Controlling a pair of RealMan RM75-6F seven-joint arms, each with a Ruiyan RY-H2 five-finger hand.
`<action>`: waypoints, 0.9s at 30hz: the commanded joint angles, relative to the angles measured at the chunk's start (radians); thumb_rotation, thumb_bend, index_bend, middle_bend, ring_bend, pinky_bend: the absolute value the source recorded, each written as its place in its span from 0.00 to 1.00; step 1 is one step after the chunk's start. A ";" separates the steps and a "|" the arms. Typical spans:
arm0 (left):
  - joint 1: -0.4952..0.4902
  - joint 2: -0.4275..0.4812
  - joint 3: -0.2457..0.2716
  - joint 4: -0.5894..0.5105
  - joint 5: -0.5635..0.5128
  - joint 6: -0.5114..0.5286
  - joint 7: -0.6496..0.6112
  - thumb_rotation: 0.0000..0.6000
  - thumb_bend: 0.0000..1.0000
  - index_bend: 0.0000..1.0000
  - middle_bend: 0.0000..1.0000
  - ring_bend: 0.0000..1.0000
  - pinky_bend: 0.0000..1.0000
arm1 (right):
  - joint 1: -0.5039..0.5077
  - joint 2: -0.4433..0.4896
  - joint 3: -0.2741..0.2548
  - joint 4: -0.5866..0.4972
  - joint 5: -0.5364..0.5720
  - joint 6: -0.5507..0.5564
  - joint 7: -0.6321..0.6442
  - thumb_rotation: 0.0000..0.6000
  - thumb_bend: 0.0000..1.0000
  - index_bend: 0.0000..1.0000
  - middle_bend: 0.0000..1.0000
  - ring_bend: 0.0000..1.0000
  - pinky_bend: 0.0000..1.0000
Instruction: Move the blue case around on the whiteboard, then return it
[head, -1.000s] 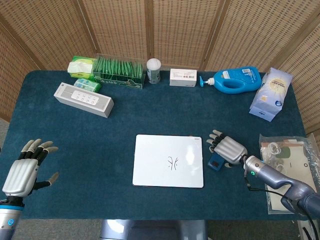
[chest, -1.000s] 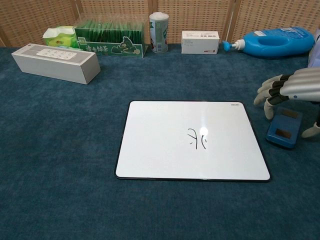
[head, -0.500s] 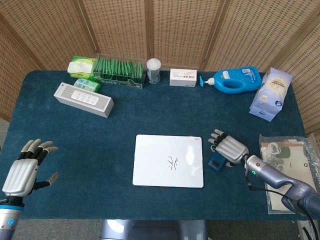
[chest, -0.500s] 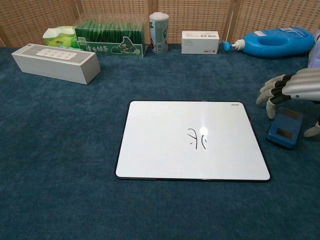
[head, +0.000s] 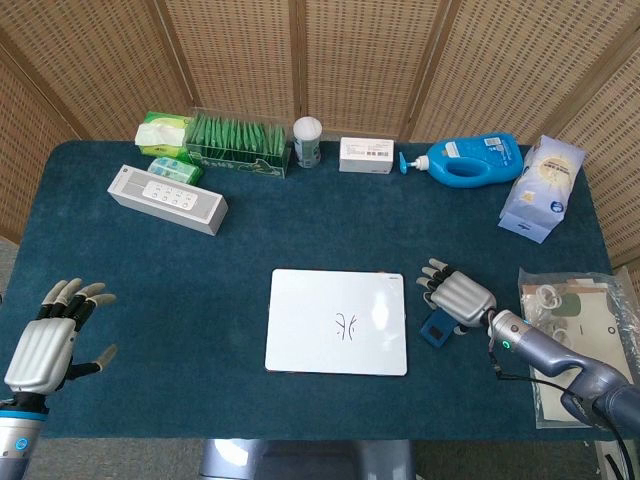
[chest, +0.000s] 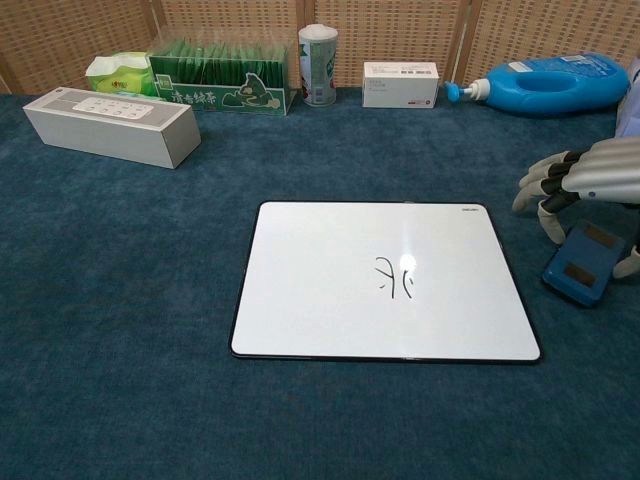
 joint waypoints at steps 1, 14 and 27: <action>0.000 0.000 -0.001 0.001 -0.001 0.000 0.000 1.00 0.33 0.24 0.19 0.09 0.00 | 0.001 0.001 0.003 -0.002 0.004 0.000 0.003 1.00 0.00 0.58 0.18 0.00 0.00; -0.012 -0.009 -0.008 0.007 -0.006 -0.011 0.004 1.00 0.33 0.23 0.19 0.09 0.00 | -0.007 0.085 0.080 -0.164 0.116 0.026 0.077 1.00 0.00 0.66 0.21 0.00 0.00; -0.021 -0.008 -0.016 0.013 -0.011 -0.017 0.010 1.00 0.33 0.23 0.19 0.08 0.00 | -0.049 0.108 0.169 -0.433 0.282 0.043 -0.023 1.00 0.00 0.67 0.22 0.00 0.00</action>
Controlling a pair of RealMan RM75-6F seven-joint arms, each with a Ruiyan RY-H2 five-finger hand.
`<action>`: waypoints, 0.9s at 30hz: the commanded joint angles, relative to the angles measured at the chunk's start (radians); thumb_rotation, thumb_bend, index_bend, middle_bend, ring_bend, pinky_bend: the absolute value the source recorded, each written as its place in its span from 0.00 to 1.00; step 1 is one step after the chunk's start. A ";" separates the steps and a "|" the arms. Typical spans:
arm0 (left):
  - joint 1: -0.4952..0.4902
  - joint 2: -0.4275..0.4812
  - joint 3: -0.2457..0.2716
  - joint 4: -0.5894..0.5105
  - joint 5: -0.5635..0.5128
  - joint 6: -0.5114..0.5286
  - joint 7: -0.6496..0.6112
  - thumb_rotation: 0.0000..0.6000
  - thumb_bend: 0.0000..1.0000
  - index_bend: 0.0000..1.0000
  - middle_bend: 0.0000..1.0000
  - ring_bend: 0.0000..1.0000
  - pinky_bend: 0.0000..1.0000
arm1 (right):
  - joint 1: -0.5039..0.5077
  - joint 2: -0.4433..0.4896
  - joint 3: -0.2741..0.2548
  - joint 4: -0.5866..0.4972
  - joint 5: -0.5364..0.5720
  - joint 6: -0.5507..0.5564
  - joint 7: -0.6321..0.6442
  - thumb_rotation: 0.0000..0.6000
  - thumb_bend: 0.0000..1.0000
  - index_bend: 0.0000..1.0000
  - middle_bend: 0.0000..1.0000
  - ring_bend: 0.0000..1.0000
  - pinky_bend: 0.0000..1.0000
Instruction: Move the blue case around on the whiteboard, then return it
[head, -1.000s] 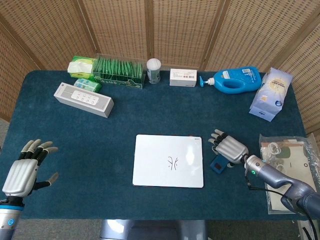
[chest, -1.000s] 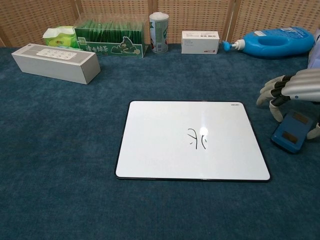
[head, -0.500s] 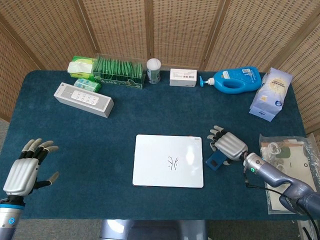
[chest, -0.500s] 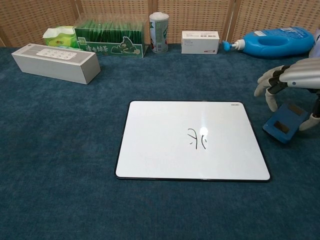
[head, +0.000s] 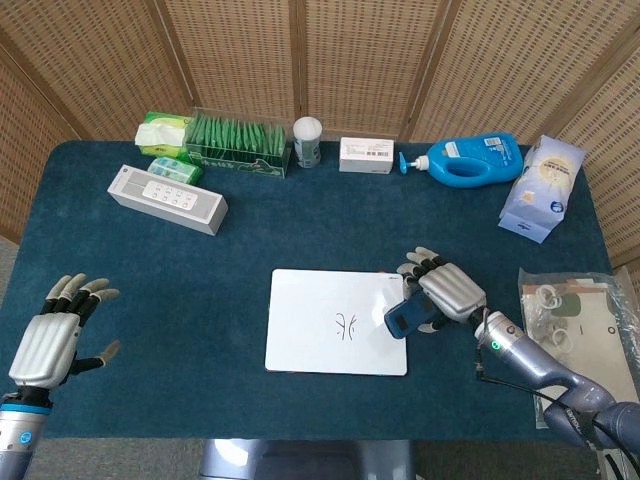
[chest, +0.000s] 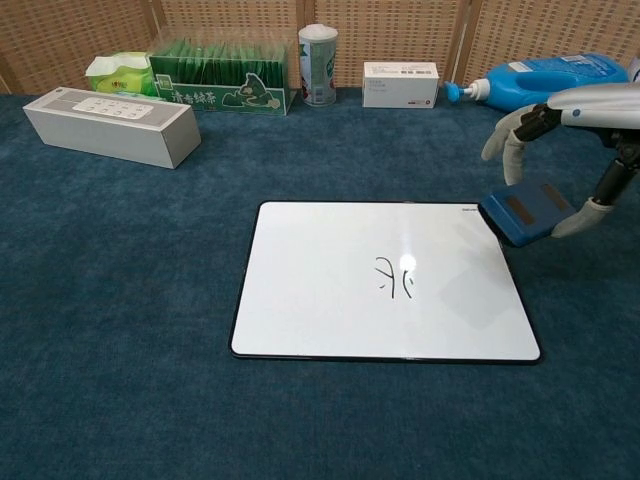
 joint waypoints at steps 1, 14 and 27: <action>-0.001 0.002 -0.001 0.000 -0.001 0.000 0.000 1.00 0.33 0.23 0.19 0.08 0.00 | -0.011 -0.018 0.027 -0.051 0.036 0.004 -0.058 1.00 0.00 0.67 0.22 0.00 0.00; 0.004 0.011 0.004 0.005 -0.008 0.000 -0.013 1.00 0.33 0.23 0.19 0.08 0.00 | 0.006 -0.216 0.096 -0.071 0.099 0.015 -0.220 1.00 0.00 0.65 0.16 0.00 0.00; 0.006 0.015 0.005 0.010 -0.011 0.001 -0.021 1.00 0.33 0.23 0.19 0.08 0.00 | 0.058 -0.368 0.118 0.099 0.133 -0.046 -0.333 1.00 0.00 0.65 0.16 0.00 0.00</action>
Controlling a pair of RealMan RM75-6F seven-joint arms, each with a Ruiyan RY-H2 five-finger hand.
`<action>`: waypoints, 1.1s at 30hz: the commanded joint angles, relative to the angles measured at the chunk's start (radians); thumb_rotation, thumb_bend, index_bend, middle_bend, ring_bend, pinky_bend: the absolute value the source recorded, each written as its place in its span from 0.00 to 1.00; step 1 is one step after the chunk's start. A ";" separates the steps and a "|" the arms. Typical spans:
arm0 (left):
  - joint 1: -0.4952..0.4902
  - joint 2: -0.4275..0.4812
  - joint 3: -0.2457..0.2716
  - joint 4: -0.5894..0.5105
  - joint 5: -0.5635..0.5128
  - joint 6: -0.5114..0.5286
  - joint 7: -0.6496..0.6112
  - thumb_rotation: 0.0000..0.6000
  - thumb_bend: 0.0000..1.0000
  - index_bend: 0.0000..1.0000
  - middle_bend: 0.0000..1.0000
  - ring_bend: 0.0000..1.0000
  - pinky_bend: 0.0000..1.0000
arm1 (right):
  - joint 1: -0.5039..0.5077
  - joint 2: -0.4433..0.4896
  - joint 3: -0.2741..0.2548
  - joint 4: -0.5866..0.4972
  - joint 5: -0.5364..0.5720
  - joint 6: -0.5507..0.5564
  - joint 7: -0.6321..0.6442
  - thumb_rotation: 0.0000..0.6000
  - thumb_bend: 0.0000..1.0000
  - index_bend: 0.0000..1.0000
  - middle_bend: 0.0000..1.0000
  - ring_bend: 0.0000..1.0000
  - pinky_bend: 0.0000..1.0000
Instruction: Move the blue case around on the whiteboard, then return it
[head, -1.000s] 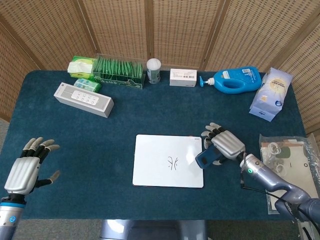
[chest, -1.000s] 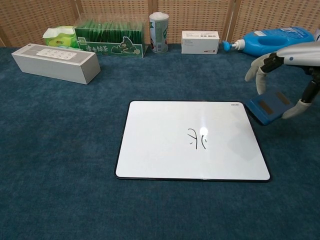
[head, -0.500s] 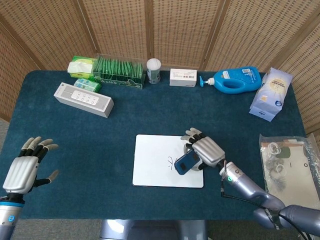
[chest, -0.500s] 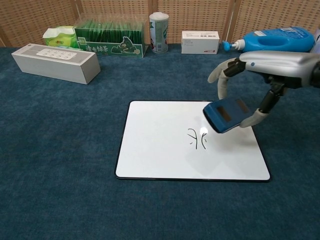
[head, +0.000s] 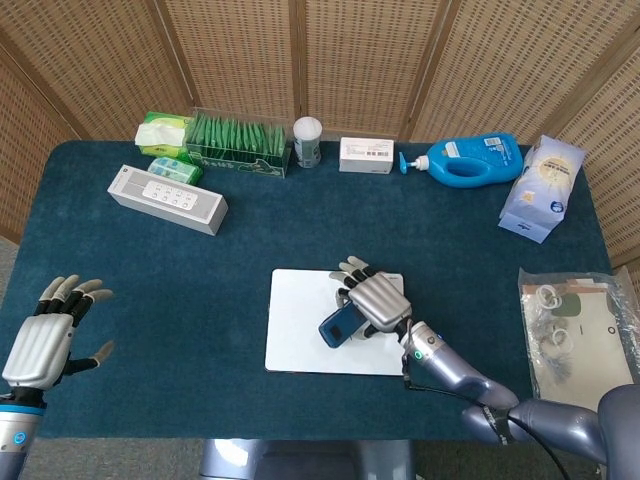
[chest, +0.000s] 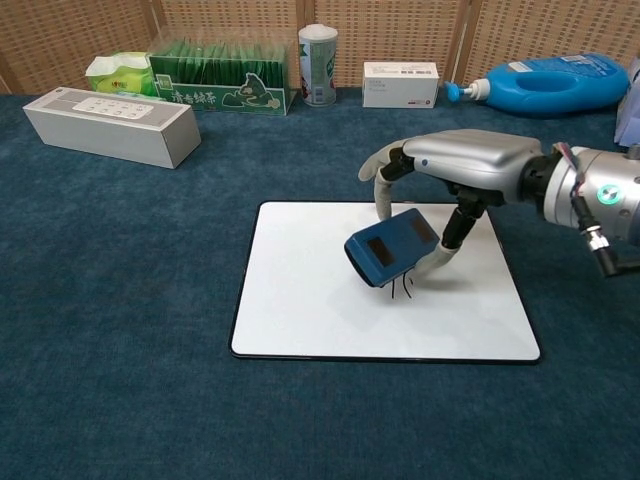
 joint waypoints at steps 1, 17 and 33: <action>0.000 0.000 0.000 0.000 -0.001 0.000 0.000 1.00 0.33 0.23 0.19 0.08 0.00 | 0.014 -0.029 0.002 0.037 0.014 -0.024 -0.026 1.00 0.00 0.65 0.16 0.00 0.00; -0.006 -0.001 -0.002 -0.010 -0.003 -0.004 0.016 1.00 0.33 0.23 0.19 0.08 0.00 | 0.036 -0.073 -0.013 0.081 0.033 -0.078 -0.098 1.00 0.00 0.65 0.16 0.00 0.00; -0.015 -0.007 -0.002 -0.005 0.005 -0.013 0.016 1.00 0.33 0.23 0.19 0.08 0.00 | -0.001 0.037 -0.023 0.029 0.095 -0.076 -0.156 1.00 0.00 0.63 0.16 0.00 0.00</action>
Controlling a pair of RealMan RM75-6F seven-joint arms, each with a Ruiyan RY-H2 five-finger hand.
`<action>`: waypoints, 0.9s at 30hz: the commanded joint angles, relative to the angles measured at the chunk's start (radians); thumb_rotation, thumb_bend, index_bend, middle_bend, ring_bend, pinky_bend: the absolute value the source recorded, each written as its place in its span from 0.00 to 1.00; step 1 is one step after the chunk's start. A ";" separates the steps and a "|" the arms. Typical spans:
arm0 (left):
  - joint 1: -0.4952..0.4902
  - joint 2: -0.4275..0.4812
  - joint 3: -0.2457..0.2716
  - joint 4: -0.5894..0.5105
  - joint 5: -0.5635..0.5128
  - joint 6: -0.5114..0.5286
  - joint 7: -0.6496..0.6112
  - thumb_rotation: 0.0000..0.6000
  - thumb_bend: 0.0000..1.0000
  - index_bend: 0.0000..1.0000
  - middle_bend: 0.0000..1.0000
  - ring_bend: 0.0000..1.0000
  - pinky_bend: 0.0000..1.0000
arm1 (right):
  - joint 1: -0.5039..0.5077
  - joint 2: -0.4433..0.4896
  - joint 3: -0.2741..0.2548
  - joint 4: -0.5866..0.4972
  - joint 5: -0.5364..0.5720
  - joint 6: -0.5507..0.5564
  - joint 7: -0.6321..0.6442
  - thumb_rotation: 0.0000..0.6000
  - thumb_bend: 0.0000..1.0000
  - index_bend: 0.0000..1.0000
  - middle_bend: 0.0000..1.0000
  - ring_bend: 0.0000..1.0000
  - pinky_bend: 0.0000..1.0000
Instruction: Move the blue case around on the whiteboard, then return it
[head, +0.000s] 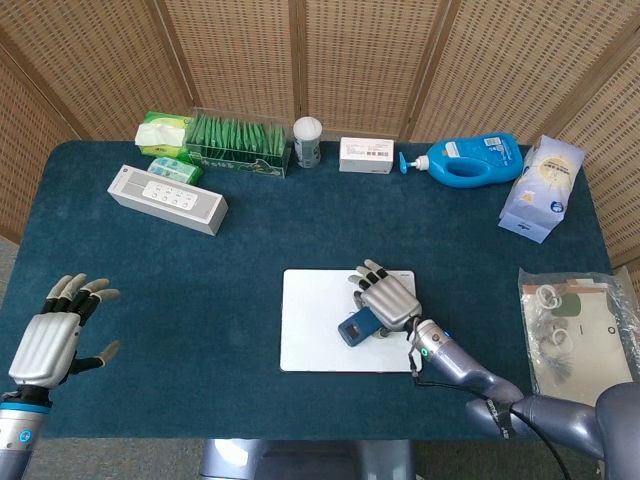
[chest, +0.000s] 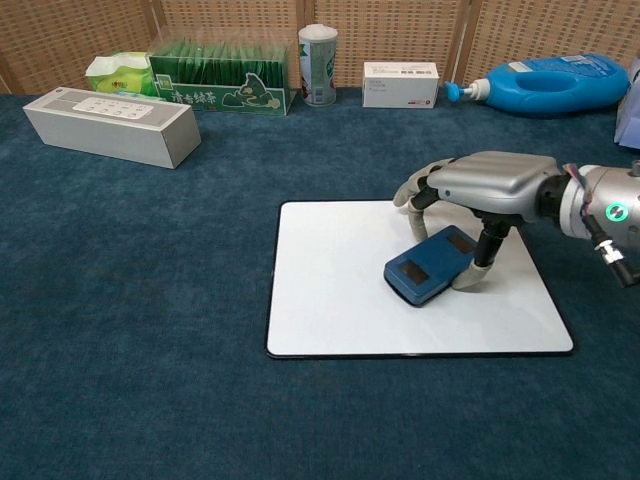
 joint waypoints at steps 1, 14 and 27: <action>-0.002 -0.002 0.000 0.002 0.000 -0.003 0.000 1.00 0.33 0.23 0.19 0.08 0.00 | -0.004 0.018 0.008 -0.016 0.010 0.008 -0.006 1.00 0.00 0.63 0.16 0.00 0.00; 0.005 0.004 0.007 0.017 0.002 0.000 -0.025 1.00 0.33 0.23 0.19 0.08 0.00 | 0.027 -0.046 0.046 -0.030 0.026 -0.011 0.037 1.00 0.00 0.63 0.16 0.00 0.00; 0.013 0.012 0.010 0.009 0.014 0.012 -0.023 1.00 0.33 0.23 0.19 0.07 0.00 | 0.034 -0.060 0.038 0.013 0.041 -0.036 0.043 1.00 0.00 0.63 0.16 0.00 0.00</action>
